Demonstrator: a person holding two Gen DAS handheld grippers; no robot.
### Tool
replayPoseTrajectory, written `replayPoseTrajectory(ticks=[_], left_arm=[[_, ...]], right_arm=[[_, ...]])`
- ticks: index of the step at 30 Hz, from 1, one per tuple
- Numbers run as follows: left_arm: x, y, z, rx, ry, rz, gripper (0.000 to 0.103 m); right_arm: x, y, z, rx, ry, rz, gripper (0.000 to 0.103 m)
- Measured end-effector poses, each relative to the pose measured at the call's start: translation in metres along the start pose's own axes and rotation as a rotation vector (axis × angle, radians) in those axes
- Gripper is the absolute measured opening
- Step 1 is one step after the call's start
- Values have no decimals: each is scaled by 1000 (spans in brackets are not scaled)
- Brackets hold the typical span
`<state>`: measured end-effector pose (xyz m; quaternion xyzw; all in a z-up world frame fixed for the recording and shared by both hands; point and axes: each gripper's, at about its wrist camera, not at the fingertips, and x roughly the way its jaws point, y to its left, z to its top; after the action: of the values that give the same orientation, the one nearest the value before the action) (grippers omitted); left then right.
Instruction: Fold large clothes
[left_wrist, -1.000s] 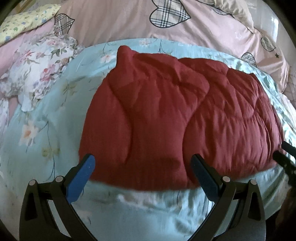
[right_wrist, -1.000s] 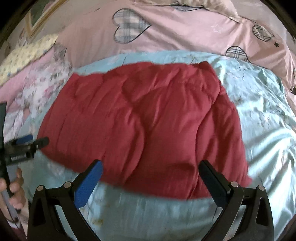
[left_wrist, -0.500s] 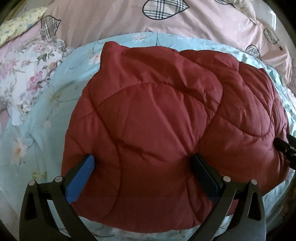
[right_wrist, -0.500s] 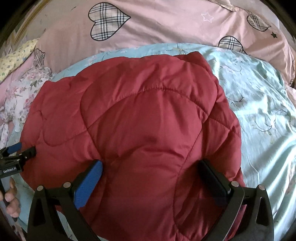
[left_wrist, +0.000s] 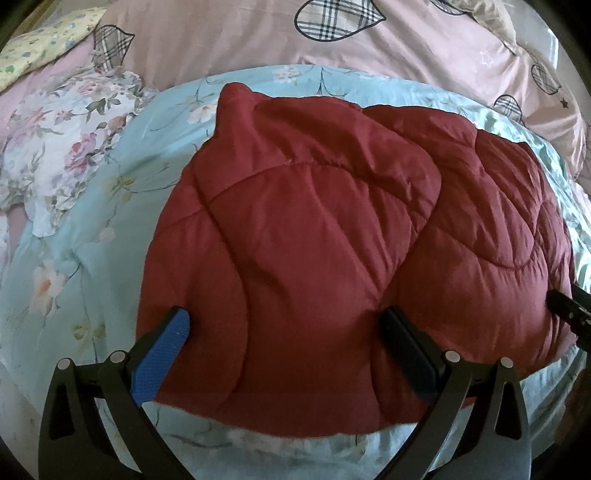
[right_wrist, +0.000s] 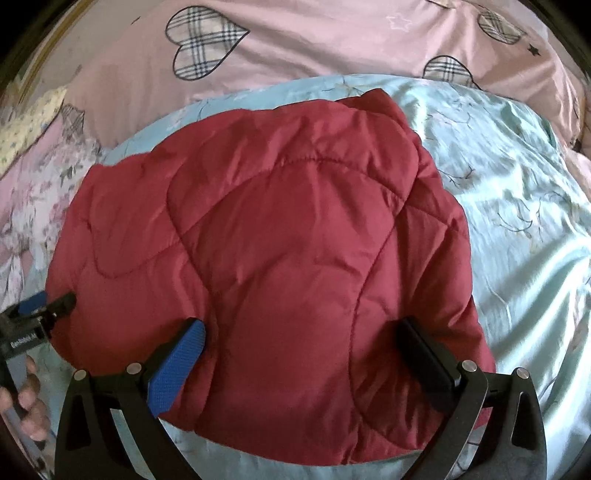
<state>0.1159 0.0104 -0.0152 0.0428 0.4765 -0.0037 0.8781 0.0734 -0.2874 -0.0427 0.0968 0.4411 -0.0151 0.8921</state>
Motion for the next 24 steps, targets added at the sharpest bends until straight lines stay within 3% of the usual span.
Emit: replayPoseTrajectory(ticks=[4,9,14,24], left_arm=[[-16,1,-11,7,-17,32,103],[-39,3,-28,-7,-46,66,103],[-54,6,-42,-21,-57,64,103],[-84,-2,-57,24,-92,48,103]], right_arm=[[-34,10,-12,-17,-104,-35,103],[-65,31,-35,-94,-170,-53,103],[-79,46,-55,-163,-157,-64,103],[-97,50,-72,-165,-141,-17,103]])
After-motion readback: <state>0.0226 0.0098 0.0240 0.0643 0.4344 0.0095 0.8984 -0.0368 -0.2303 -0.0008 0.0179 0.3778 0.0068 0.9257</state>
